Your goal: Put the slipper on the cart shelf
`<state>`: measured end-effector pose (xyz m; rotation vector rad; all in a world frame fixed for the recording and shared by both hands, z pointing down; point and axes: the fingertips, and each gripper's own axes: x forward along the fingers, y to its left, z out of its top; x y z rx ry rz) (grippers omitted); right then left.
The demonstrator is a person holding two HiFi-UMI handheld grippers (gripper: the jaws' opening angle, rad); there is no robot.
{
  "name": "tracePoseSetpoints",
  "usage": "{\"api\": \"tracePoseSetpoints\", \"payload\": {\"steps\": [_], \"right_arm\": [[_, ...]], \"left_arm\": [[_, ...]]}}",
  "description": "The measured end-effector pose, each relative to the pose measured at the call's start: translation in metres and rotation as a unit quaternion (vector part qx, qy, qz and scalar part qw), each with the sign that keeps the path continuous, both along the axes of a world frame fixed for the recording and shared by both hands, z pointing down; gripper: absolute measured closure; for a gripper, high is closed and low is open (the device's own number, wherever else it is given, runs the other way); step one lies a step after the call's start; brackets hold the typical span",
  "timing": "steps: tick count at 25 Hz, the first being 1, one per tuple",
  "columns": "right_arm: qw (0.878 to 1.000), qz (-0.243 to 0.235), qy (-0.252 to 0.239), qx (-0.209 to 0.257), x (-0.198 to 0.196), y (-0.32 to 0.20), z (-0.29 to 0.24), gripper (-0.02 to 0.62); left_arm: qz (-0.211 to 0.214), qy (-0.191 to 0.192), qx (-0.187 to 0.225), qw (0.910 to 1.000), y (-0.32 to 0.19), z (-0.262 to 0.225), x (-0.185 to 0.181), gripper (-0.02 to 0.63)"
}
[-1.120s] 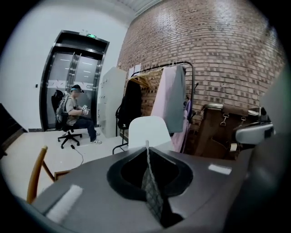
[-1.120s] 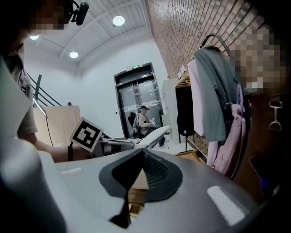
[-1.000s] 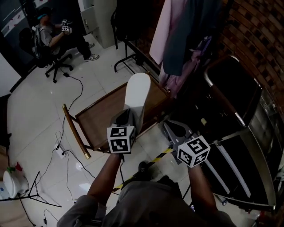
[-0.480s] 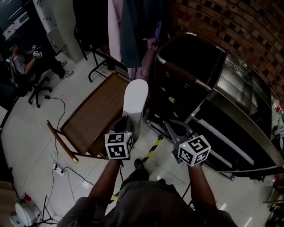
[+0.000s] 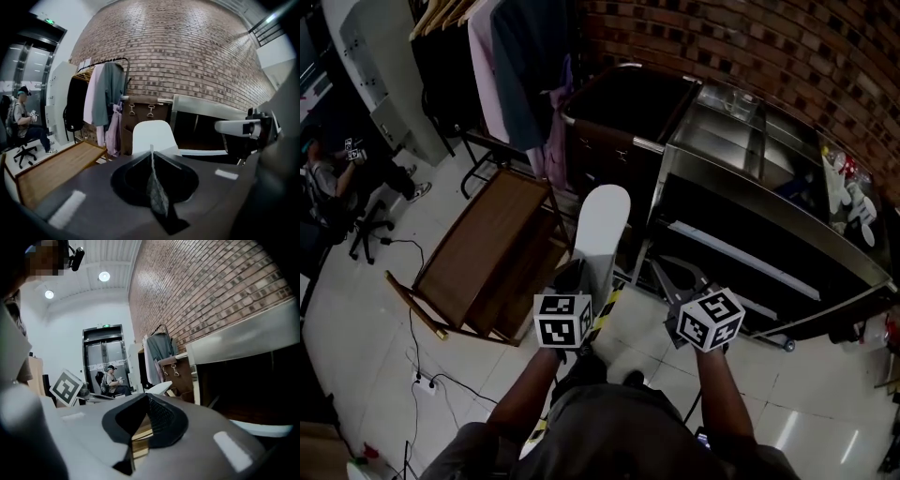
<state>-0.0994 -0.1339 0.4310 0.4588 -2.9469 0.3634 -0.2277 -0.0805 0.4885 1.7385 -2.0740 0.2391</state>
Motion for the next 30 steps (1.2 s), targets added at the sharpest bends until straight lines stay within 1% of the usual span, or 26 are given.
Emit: {"api": "tracePoseSetpoints", "payload": {"steps": [4,7,11,15,19,23,27,30], "right_arm": [[0.999,0.037,0.0,0.0,0.054,0.001,0.001,0.595],[0.997,0.073,-0.001,0.001,0.095,-0.003,0.0,0.595],[0.992,0.123,-0.002,0.001,0.147,-0.011,0.0,0.595],[0.985,0.175,-0.005,0.0,0.198,-0.022,-0.002,0.595],[0.976,0.219,-0.008,0.0,0.239,-0.04,-0.002,0.595],[0.963,0.268,-0.005,-0.002,0.272,-0.06,-0.001,0.595],[0.952,0.307,0.005,-0.007,0.296,-0.085,0.002,0.595],[0.945,0.327,0.011,-0.011,0.306,-0.103,0.003,0.595]], "left_arm": [[0.051,0.009,-0.001,0.9987,-0.01,0.004,0.062,0.586],[0.091,0.011,0.001,0.9958,-0.026,0.004,0.104,0.586],[0.141,0.015,-0.006,0.9898,-0.052,0.01,0.154,0.586],[0.19,0.009,-0.008,0.9816,-0.086,0.014,0.199,0.586],[0.229,0.008,-0.009,0.9733,-0.124,0.018,0.237,0.586],[0.274,0.008,-0.012,0.9617,-0.164,0.024,0.271,0.586],[0.307,0.006,-0.019,0.9515,-0.205,0.036,0.295,0.586],[0.326,0.004,-0.02,0.9452,-0.236,0.046,0.309,0.586]]}}
